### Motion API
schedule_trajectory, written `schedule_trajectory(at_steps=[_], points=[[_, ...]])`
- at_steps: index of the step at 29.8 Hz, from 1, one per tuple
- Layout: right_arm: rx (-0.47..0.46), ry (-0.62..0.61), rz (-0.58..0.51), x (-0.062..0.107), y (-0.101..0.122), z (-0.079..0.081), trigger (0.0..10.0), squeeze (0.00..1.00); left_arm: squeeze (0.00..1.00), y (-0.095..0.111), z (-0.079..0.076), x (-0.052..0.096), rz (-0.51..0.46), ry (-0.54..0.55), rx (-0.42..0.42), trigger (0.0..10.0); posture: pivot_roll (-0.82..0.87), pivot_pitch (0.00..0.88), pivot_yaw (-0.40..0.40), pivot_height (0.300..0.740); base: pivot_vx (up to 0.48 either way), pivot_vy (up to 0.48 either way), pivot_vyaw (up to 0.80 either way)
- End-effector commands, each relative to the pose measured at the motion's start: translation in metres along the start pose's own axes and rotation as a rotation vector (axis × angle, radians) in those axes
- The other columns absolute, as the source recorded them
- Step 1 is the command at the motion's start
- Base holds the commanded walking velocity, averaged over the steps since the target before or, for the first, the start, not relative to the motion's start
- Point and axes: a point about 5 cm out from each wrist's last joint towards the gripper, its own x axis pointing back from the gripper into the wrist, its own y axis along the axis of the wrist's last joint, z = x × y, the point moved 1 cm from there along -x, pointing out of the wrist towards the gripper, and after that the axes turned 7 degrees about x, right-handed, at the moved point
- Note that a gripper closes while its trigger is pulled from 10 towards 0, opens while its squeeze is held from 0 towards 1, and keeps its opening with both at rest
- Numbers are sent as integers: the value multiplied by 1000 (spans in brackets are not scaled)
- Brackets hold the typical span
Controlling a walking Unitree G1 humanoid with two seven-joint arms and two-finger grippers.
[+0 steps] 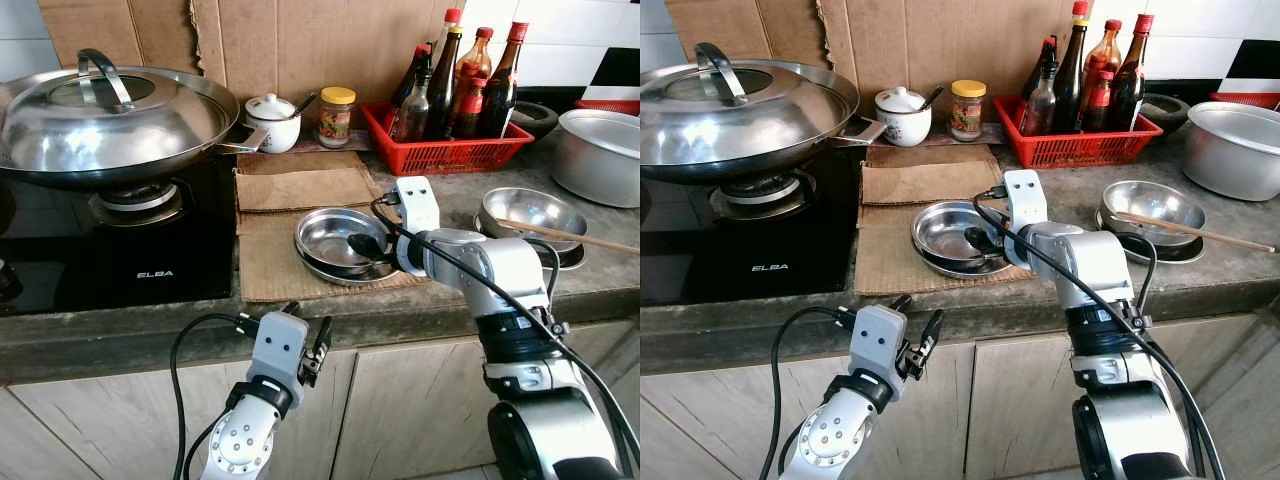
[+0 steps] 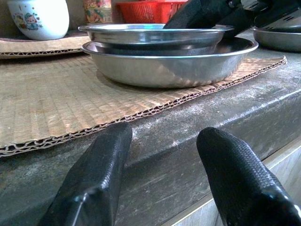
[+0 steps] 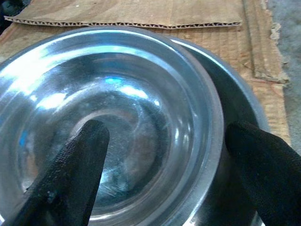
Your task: Kitchen organization
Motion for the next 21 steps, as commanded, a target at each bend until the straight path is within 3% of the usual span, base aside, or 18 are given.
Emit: schedule_trajectory(at_steps=[1,7,8,9,10,12,21], points=[[-38,22,6,1,5,0,10000,0,0,1,-2,1,-3,8,-5,10000,15,0,-93,740,0,0,0],[-70,35,53,-3,-1,-1,10000,0,0,-1,-2,2,-1,11,-4,10000,16,0,-98,740,0,0,0],[-79,37,63,-3,-2,-1,9451,0,0,-1,-2,2,-1,11,-4,10000,16,0,-101,740,0,0,0],[-88,39,74,-3,-3,-2,7725,0,0,-1,-2,2,-1,12,-4,10000,16,0,-101,740,0,0,0],[-85,34,83,-4,-4,-2,4667,0,0,-1,-2,2,-2,13,-2,10000,16,0,-101,740,0,0,0],[-96,31,95,-5,-5,-3,0,0,0,-1,-1,2,-2,13,-3,10000,16,0,-100,740,0,0,0],[-162,-2,116,-8,-8,-9,0,0,0,-1,-2,2,-4,14,-4,10000,18,0,-103,740,0,0,0]])
